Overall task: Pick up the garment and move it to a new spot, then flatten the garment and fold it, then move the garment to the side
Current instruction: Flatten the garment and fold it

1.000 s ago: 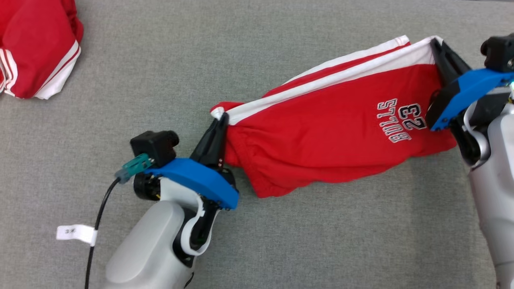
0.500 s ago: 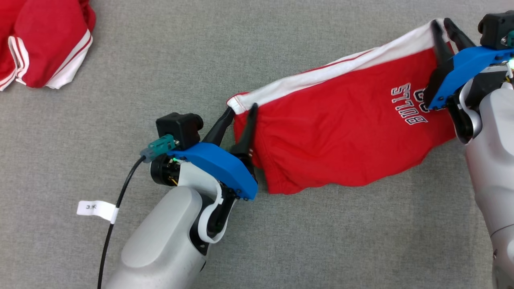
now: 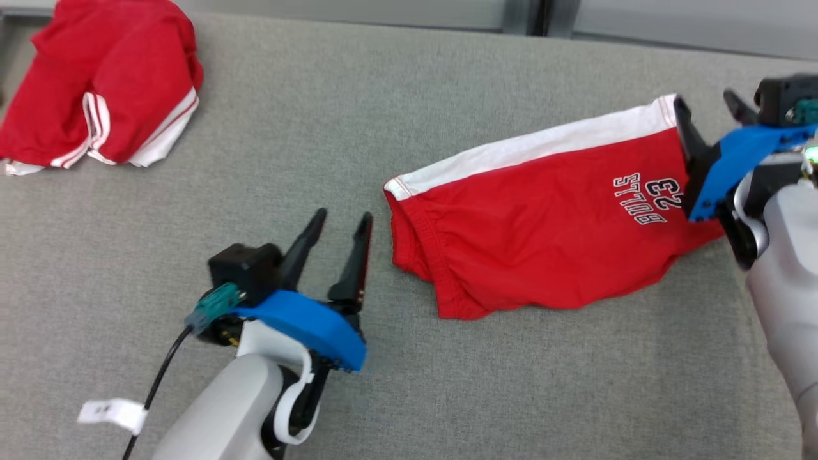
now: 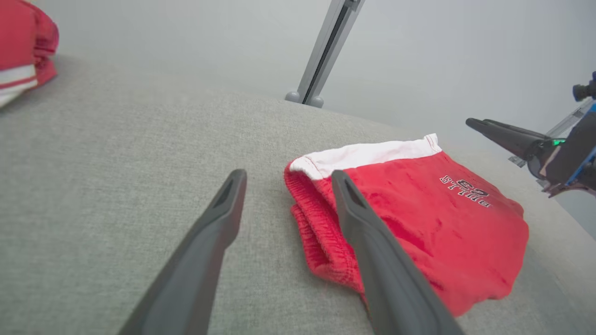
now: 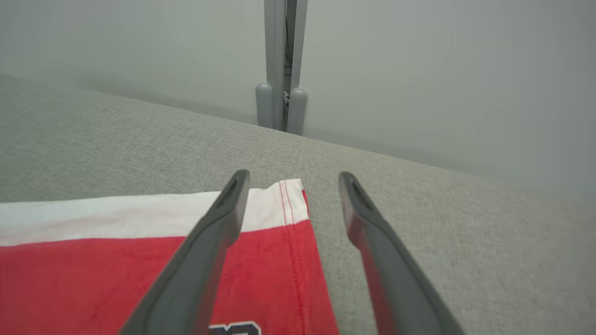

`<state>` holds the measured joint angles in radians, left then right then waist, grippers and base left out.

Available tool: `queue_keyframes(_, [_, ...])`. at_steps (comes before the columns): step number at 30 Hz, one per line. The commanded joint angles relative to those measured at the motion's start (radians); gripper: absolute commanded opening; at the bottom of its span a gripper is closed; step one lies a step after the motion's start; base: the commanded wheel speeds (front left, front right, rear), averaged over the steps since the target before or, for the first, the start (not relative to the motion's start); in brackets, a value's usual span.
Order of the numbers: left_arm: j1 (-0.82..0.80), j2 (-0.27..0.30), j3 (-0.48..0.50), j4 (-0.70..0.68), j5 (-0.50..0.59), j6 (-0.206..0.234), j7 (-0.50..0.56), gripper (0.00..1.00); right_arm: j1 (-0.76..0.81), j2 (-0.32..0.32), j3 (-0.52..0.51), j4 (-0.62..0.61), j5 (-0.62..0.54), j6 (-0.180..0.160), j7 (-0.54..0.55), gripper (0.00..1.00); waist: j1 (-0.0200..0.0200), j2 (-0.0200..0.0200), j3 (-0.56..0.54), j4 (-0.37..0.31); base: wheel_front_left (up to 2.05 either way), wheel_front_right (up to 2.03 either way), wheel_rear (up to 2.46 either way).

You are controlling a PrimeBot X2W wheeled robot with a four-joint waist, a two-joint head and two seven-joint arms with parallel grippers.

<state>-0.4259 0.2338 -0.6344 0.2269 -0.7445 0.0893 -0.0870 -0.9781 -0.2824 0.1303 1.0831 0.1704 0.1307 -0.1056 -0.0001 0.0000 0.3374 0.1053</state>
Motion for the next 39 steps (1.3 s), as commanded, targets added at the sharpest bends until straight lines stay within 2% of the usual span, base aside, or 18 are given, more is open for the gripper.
queue_keyframes(1, [0.023,0.021,0.023,-0.014,0.009,0.016,-0.033,1.0,0.037,-0.015,0.016,0.016,0.025,0.0,0.021,1.0,0.0001,0.0,-0.03,-0.007,0.0,0.0,0.0])
queue_keyframes(8, [0.097,0.105,0.11,-0.04,0.024,0.087,-0.115,1.0,0.115,-0.049,0.063,0.038,0.139,0.0,0.149,1.0,0.0001,0.0,-0.065,0.0,0.0,0.0,0.0])
queue_keyframes(17, [0.173,0.135,0.194,-0.085,0.004,0.139,-0.155,1.0,0.184,-0.067,0.088,0.02,0.253,0.0,0.263,1.0,0.0001,0.0,-0.048,0.014,0.0,0.0,0.0])
queue_keyframes(18, [0.183,0.134,0.199,-0.093,-0.003,0.14,-0.158,1.0,0.201,-0.065,0.103,0.005,0.277,0.0,0.275,0.47,0.0001,0.0,-0.046,0.016,0.0,0.0,0.0])
queue_keyframes(19, [0.19,0.129,0.2,-0.097,-0.008,0.135,-0.159,1.0,0.208,-0.064,0.11,-0.003,0.282,0.0,0.279,0.38,0.0001,0.0,-0.047,0.015,0.0,0.0,0.0])
queue_keyframes(20, [0.194,0.125,0.202,-0.099,-0.012,0.131,-0.16,1.0,0.214,-0.063,0.118,-0.007,0.288,0.0,0.282,0.21,0.0001,0.0,-0.05,0.013,0.0,0.0,0.0])
queue_keyframes(21, [0.196,0.125,0.202,-0.1,-0.012,0.132,-0.161,1.0,0.22,-0.059,0.124,-0.01,0.294,0.0,0.286,0.0,0.0001,0.0,-0.053,0.01,0.0,0.0,0.0])
queue_keyframes(24, [0.191,0.127,0.197,-0.102,-0.001,0.131,-0.164,1.0,0.225,-0.049,0.122,-0.02,0.314,0.0,0.272,0.0,0.0001,0.0,-0.061,0.004,0.0,0.0,0.0])
queue_keyframes(29, [0.181,0.115,0.206,-0.107,0.013,0.123,-0.172,1.0,0.217,-0.036,0.118,-0.048,0.331,0.0,0.187,0.0,0.0001,0.0,-0.088,-0.032,0.0,0.0,0.0])
queue_keyframes(39, [0.232,0.1,0.228,-0.077,0.047,0.118,-0.178,1.0,0.314,-0.017,0.132,-0.094,0.356,0.0,0.067,0.0,0.0001,0.0,-0.178,-0.165,0.0,0.0,0.0])
